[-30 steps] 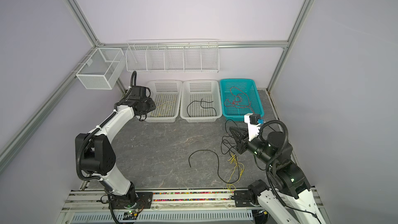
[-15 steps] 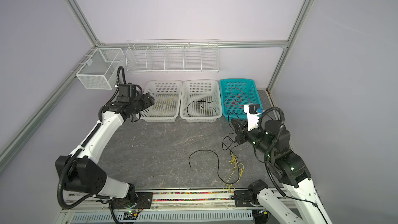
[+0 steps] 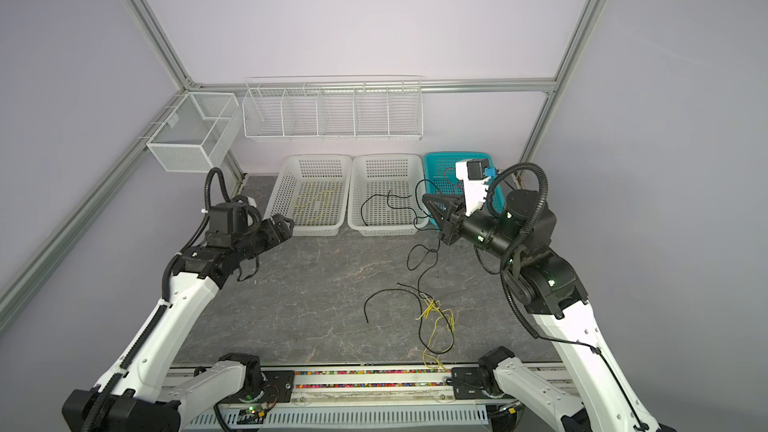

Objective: Untangle the cables
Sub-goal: 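Open the left gripper over the leftmost basket, releasing the yellow wire, then carry black wires into the middle white basket with the right gripper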

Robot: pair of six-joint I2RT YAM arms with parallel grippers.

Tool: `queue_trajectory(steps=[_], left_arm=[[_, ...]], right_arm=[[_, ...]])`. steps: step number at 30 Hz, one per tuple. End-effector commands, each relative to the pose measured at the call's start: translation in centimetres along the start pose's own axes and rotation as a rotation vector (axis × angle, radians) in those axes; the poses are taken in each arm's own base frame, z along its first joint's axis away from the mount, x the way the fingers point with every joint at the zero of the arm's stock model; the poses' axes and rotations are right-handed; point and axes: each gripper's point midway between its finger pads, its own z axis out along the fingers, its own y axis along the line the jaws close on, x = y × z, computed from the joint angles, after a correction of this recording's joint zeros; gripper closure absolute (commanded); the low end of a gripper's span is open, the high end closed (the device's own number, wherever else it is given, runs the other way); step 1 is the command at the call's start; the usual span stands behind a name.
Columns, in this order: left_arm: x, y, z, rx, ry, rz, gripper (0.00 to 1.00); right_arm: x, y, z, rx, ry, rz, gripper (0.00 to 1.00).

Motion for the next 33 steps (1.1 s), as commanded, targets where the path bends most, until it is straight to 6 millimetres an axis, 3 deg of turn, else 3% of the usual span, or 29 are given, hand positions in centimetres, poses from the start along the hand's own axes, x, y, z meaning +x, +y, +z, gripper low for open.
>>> queue_trajectory(steps=[1, 6, 12, 15, 22, 33], left_arm=[[0.8, 1.6, -0.6, -0.049, -0.033, 0.038, 0.06], [1.1, 1.4, -0.5, -0.013, -0.060, 0.036, 0.06], [1.1, 1.0, -0.6, 0.009, -0.057, 0.039, 0.05], [1.1, 0.8, -0.6, 0.019, -0.052, 0.042, 0.06], [1.1, 0.6, -0.7, 0.032, -0.058, 0.044, 0.06], [1.3, 0.6, -0.6, 0.035, -0.046, 0.039, 0.03]], right_arm=[[-3.4, 2.7, 0.8, -0.144, -0.102, -0.016, 0.94], [-5.0, 2.1, 4.1, -0.168, -0.071, 0.043, 0.94], [-8.8, 2.6, 4.5, -0.155, -0.157, -0.022, 0.94], [-9.4, 2.5, 4.9, -0.140, -0.142, -0.044, 0.94], [-7.9, 0.2, 7.7, -0.100, -0.094, -0.047, 0.94], [-5.9, -4.4, 14.6, -0.049, -0.007, -0.065, 0.94]])
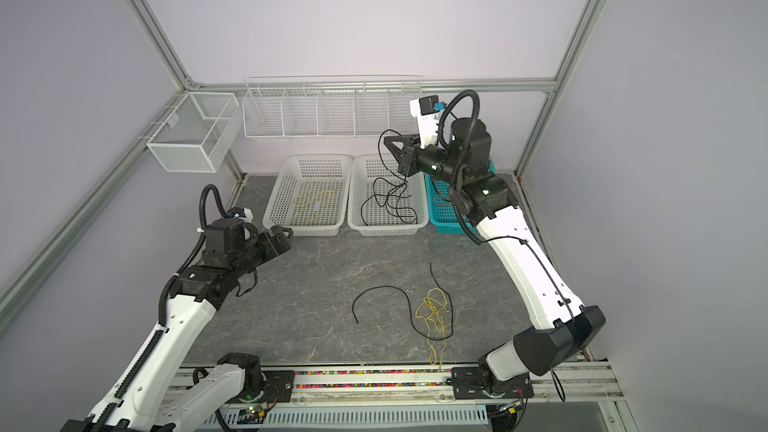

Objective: Untangle the cables
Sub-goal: 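Carry black wires into the middle white basket with the right gripper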

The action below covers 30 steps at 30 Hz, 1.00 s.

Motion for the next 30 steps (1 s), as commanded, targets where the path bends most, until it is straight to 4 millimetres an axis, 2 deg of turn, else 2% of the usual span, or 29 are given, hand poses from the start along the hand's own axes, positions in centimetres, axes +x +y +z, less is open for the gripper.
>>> queue_trajectory(steps=[1, 6, 10, 19, 23, 25, 27, 30], left_arm=[[0.4, -0.2, 0.2, 0.018, 0.014, 0.023, 0.03], [0.7, -0.2, 0.5, 0.025, 0.042, 0.012, 0.03], [0.6, -0.3, 0.3, 0.030, 0.031, 0.013, 0.03], [0.6, -0.5, 0.2, 0.041, 0.030, 0.013, 0.03], [0.6, -0.4, 0.1, 0.039, 0.030, 0.013, 0.03], [0.6, -0.5, 0.0, 0.042, 0.026, 0.014, 0.03], [0.6, -0.5, 0.0, 0.043, 0.027, 0.014, 0.03], [0.7, -0.5, 0.2, 0.044, 0.033, 0.012, 0.03]], right_arm=[[-0.7, -0.8, 1.2, 0.002, -0.015, -0.051, 0.94], [1.0, -3.9, 5.0, 0.036, 0.036, -0.043, 0.94], [3.3, -6.9, 8.0, 0.079, 0.085, -0.050, 0.92], [8.9, -12.8, 12.5, 0.179, 0.172, -0.132, 0.90], [11.1, -14.8, 13.1, 0.248, 0.226, -0.167, 0.87], [11.7, -15.2, 12.9, 0.278, 0.240, -0.190, 0.81], [11.8, -15.7, 12.4, 0.325, 0.241, -0.199, 0.69], [11.4, -15.6, 11.3, 0.379, 0.252, -0.208, 0.61]])
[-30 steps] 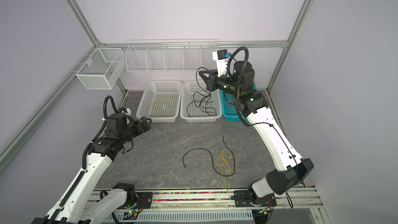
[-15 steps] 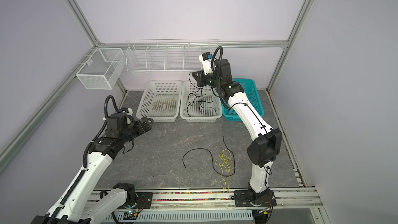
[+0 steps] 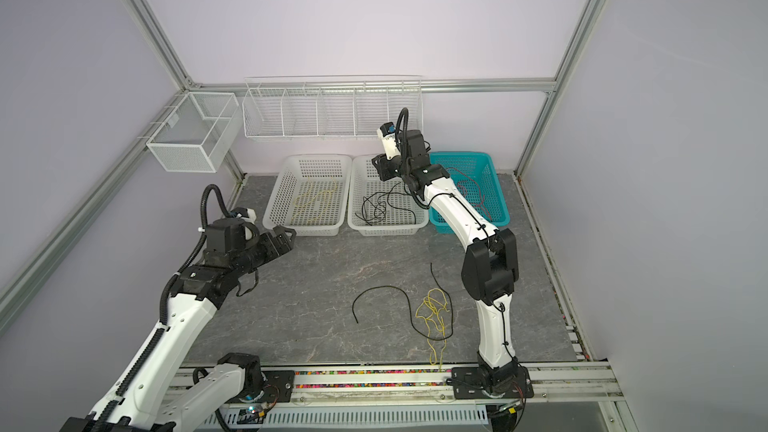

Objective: Untangle the cables
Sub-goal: 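Carry black wires into the middle white basket with the right gripper, then move the right gripper back to the yellow tangle and grasp it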

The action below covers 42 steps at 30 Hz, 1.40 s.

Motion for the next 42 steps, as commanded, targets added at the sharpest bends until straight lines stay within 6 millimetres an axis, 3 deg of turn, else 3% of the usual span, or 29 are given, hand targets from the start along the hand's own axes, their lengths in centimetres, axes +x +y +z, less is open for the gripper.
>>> queue_trajectory(steps=[1, 5, 8, 12, 15, 19, 20, 21, 23, 25, 29, 33, 37, 42], left_arm=[[0.1, 0.0, -0.1, 0.010, -0.002, 0.015, 0.03], [0.1, 0.0, -0.2, 0.012, -0.002, 0.017, 0.03], [0.2, -0.1, -0.2, 0.017, 0.000, 0.016, 0.03], [0.3, -0.3, -0.1, 0.031, 0.008, 0.013, 0.03], [0.4, -0.5, -0.1, 0.042, 0.017, 0.011, 0.03], [0.5, -0.7, -0.1, 0.056, 0.017, 0.011, 0.03], [0.5, -0.8, -0.2, 0.060, 0.016, 0.010, 0.03], [0.5, -0.9, -0.2, 0.063, 0.018, 0.010, 0.03], [0.5, -0.9, -0.2, 0.068, 0.017, 0.010, 0.03], [0.5, -0.9, -0.2, 0.067, 0.019, 0.010, 0.03], [0.7, -1.0, -0.1, 0.072, 0.027, 0.009, 0.03], [0.8, -1.0, 0.2, 0.073, 0.037, 0.008, 0.03], [1.0, -1.0, 0.3, 0.077, 0.049, 0.007, 0.03], [1.2, -1.1, 0.5, 0.080, 0.058, 0.006, 0.03]], right_arm=[[-1.8, 0.0, -3.0, 0.086, -0.024, -0.048, 0.58], [-1.5, 1.5, -6.5, 0.121, -0.011, -0.072, 0.50], [0.4, 2.7, -10.1, 0.150, 0.009, -0.078, 0.45], [4.8, 3.6, -15.5, 0.172, 0.056, -0.042, 0.38], [9.9, 3.5, -19.0, 0.195, 0.138, 0.009, 0.33], [16.5, 2.7, -22.9, 0.246, 0.228, 0.102, 0.13], [17.7, 2.7, -23.7, 0.251, 0.244, 0.119, 0.02], [19.1, 2.5, -24.4, 0.264, 0.262, 0.144, 0.10], [21.0, 2.4, -25.8, 0.274, 0.288, 0.182, 0.10], [24.2, 2.2, -26.8, 0.296, 0.343, 0.229, 0.09], [27.6, 2.5, -27.7, 0.301, 0.397, 0.316, 0.06], [30.6, 3.5, -27.3, 0.261, 0.464, 0.388, 0.00], [32.5, 3.2, -27.3, 0.296, 0.504, 0.387, 0.08], [32.9, 2.5, -27.3, 0.340, 0.491, 0.385, 0.23]])
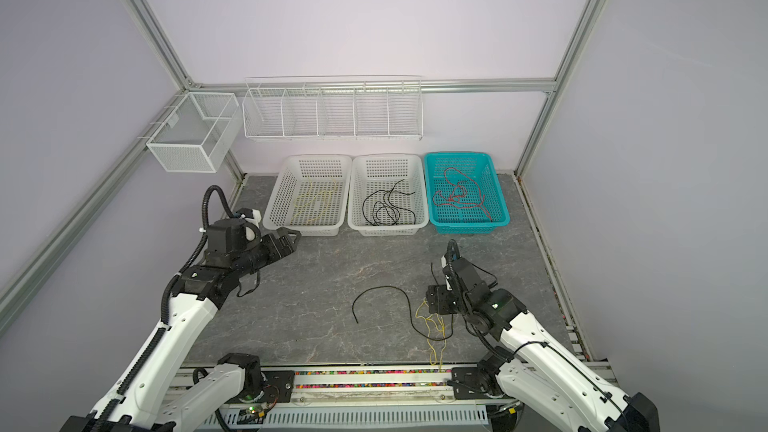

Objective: Untangle the cables

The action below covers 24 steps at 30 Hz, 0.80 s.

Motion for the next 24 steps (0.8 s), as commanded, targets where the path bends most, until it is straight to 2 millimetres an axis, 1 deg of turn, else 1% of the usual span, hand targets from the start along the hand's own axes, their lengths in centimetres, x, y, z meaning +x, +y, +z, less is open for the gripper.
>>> queue_trajectory(steps=[1, 4, 6, 10, 12, 15, 18, 20, 21, 22, 24], left_arm=[[0.1, 0.1, 0.3, 0.006, 0.006, 0.007, 0.03], [0.1, 0.1, 0.3, 0.007, 0.008, 0.007, 0.03], [0.2, 0.1, 0.4, 0.005, 0.010, 0.007, 0.04], [0.2, 0.1, 0.5, 0.006, 0.013, 0.006, 0.04], [0.2, 0.1, 0.6, 0.008, 0.016, 0.006, 0.04], [0.2, 0.1, 0.7, 0.007, 0.020, 0.005, 0.04], [0.3, 0.2, 0.8, 0.005, 0.022, 0.004, 0.04], [0.3, 0.2, 0.8, 0.004, 0.025, 0.003, 0.04], [0.3, 0.2, 0.9, 0.005, 0.027, 0.003, 0.04], [0.4, 0.2, 0.9, 0.005, 0.031, 0.002, 0.04], [0.4, 0.2, 1.0, 0.006, 0.033, 0.002, 0.04]], right_arm=[[0.7, -0.7, 0.7, 0.031, 0.000, 0.030, 0.25], [1.5, -0.5, 1.9, 0.015, 0.027, 0.031, 0.31], [1.9, -0.7, 2.4, 0.027, 0.049, 0.029, 0.34], [1.6, -1.3, 2.6, 0.057, 0.021, 0.030, 0.41], [1.3, -1.3, 2.7, 0.055, 0.005, 0.025, 0.45], [0.8, -0.8, 3.1, 0.035, -0.012, 0.005, 0.57], [-0.1, 0.6, 3.4, -0.015, -0.016, -0.011, 0.71], [-0.8, 1.8, 3.4, -0.061, -0.014, -0.021, 0.81], [-1.4, 2.6, 3.3, -0.089, -0.018, -0.030, 0.88], [-2.0, 3.4, 3.1, -0.110, -0.023, -0.041, 0.92], [-3.6, 4.9, 2.4, -0.142, -0.053, -0.063, 0.93]])
